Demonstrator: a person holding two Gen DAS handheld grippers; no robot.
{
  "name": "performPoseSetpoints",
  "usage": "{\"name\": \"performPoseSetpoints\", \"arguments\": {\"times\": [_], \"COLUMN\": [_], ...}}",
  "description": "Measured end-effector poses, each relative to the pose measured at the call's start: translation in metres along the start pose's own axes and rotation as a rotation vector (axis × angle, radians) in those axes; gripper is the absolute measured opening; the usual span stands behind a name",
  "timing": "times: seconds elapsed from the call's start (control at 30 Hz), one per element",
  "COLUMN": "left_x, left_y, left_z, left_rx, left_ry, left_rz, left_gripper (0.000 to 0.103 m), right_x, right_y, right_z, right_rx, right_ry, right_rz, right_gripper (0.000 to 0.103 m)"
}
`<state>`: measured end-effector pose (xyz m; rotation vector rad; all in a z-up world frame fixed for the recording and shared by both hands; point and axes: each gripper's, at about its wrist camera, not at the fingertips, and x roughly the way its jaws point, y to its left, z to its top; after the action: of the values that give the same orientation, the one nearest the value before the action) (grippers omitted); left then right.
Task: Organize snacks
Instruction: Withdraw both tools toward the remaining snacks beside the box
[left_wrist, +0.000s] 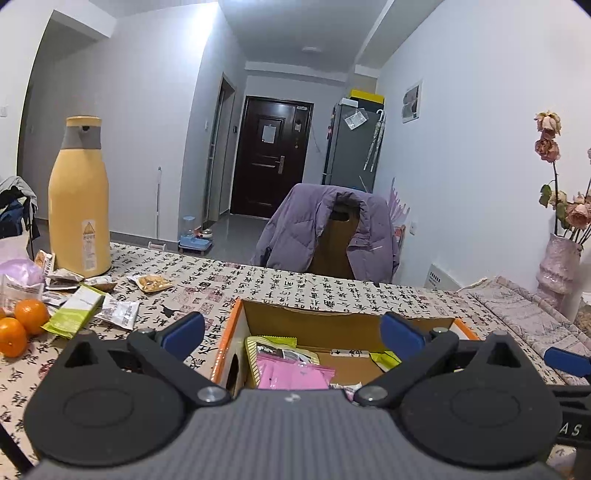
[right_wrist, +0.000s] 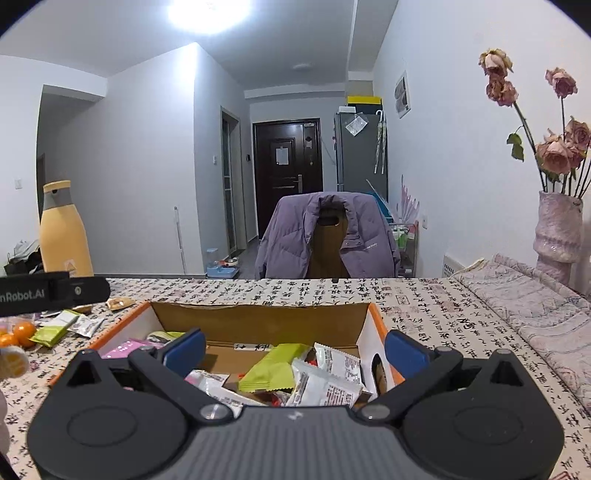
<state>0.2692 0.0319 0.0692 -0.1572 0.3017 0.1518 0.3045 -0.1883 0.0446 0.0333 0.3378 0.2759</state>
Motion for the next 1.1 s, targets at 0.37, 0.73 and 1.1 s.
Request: {"name": "performPoseSetpoints", "arguments": {"times": [0.37, 0.73, 1.1], "left_x": [-0.051, -0.09, -0.082], "left_y": [0.004, 0.009, -0.007], "left_z": [-0.024, -0.069, -0.109], "left_rx": [0.027, 0.078, 0.118], "left_ry": [0.039, 0.135, 0.334], "left_rz": [0.011, 0.01, -0.035], "left_gripper": [0.103, 0.103, 0.103], "right_x": [-0.055, -0.095, -0.108], "right_y": [-0.003, -0.011, -0.019], "right_z": [-0.019, -0.062, -0.099], "right_rx": [0.01, 0.039, 0.068], "right_ry": [0.02, 0.08, 0.155], "right_rz": [0.003, 0.005, -0.009], "right_gripper": [0.103, 0.103, 0.103]}}
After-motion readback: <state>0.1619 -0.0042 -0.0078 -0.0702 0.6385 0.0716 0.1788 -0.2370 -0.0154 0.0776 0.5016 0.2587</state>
